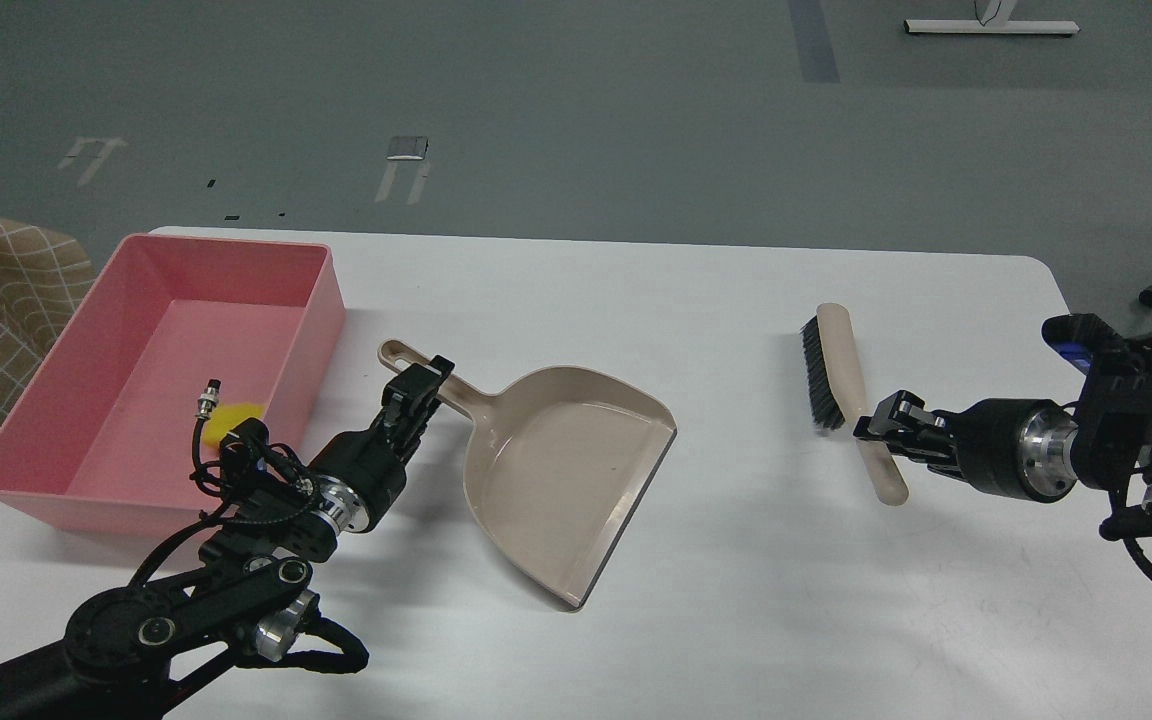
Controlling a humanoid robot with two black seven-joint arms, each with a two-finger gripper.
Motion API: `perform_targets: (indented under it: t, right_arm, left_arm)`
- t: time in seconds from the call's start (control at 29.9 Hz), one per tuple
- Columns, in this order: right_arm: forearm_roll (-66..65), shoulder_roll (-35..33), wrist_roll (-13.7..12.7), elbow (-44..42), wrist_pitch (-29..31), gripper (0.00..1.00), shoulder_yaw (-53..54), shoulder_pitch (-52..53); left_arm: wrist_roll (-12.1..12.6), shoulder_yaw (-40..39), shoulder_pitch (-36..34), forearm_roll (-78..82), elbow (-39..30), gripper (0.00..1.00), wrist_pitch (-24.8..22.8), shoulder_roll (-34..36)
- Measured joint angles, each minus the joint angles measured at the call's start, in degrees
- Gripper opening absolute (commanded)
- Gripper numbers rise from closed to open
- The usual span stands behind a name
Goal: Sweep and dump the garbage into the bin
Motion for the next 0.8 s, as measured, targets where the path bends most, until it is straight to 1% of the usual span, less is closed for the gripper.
perform_targets:
  t: [0.07, 0.1, 0.13, 0.17, 0.3, 0.33, 0.37, 0.4, 0.43, 0.53, 0.57, 0.6, 0.67, 0.74, 0.77, 0.8]
  right_arm:
    - [0.05, -0.02, 0.00, 0.05, 0.00, 0.22, 0.06, 0.11]
    - [0.07, -0.06, 0.00, 0.07, 0.00, 0.27, 0.07, 0.15]
    - [0.10, -0.10, 0.00, 0.07, 0.00, 0.29, 0.07, 0.17]
    - [0.11, -0.12, 0.00, 0.09, 0.00, 0.29, 0.07, 0.18]
    - [0.25, -0.17, 0.00, 0.16, 0.00, 0.36, 0.08, 0.19]
    - [0.27, -0.17, 0.00, 0.16, 0.00, 0.37, 0.08, 0.19]
    - [0.29, -0.17, 0.00, 0.17, 0.00, 0.39, 0.08, 0.19]
    - [0.30, -0.17, 0.00, 0.17, 0.00, 0.46, 0.08, 0.20]
    - [0.33, -0.16, 0.00, 0.17, 0.00, 0.47, 0.09, 0.19]
    - [0.40, -0.04, 0.00, 0.17, 0.00, 0.48, 0.17, 0.26]
    - [0.40, -0.03, 0.00, 0.17, 0.00, 0.49, 0.20, 0.27]
    - [0.41, -0.02, 0.00, 0.17, 0.00, 0.51, 0.23, 0.27]
    - [0.40, -0.01, 0.00, 0.20, 0.00, 0.52, 0.25, 0.28]
    - [0.41, 0.00, 0.00, 0.21, 0.00, 0.58, 0.25, 0.28]
    - [0.40, 0.00, 0.00, 0.21, 0.00, 0.64, 0.25, 0.28]
    - [0.40, 0.00, 0.00, 0.21, 0.00, 0.67, 0.25, 0.28]
  left_arm:
    - [0.00, -0.04, -0.01, 0.00, -0.05, 0.67, 0.14, 0.00]
    - [0.00, -0.05, -0.01, 0.00, -0.09, 0.69, 0.28, 0.00]
    - [0.00, -0.05, -0.01, 0.00, -0.12, 0.71, 0.45, 0.00]
    - [0.00, -0.05, -0.01, 0.00, -0.15, 0.72, 0.65, 0.00]
    - [0.03, -0.05, -0.01, 0.00, -0.26, 0.77, 1.16, 0.00]
    - [0.03, -0.04, -0.01, 0.00, -0.26, 0.78, 1.23, 0.00]
    - [0.03, -0.05, -0.01, 0.00, -0.26, 0.79, 1.27, 0.00]
    - [0.03, -0.04, -0.01, 0.00, -0.27, 0.80, 1.29, 0.00]
    - [0.03, -0.04, -0.01, 0.00, -0.27, 0.81, 1.30, 0.00]
    - [0.03, -0.04, -0.01, 0.00, -0.34, 0.87, 1.36, 0.06]
    - [0.03, -0.05, -0.01, 0.00, -0.35, 0.91, 1.44, 0.07]
    - [0.03, -0.05, -0.01, 0.00, -0.35, 0.93, 1.58, 0.08]
    - [0.03, -0.04, -0.01, -0.05, -0.52, 0.95, 1.98, 0.09]
    - [0.03, -0.05, -0.01, -0.08, -0.93, 0.97, 2.32, 0.09]
    - [0.03, -0.05, -0.01, -0.08, -1.12, 0.97, 2.49, 0.09]
    - [0.03, -0.05, -0.01, -0.09, -1.26, 0.97, 2.61, 0.10]
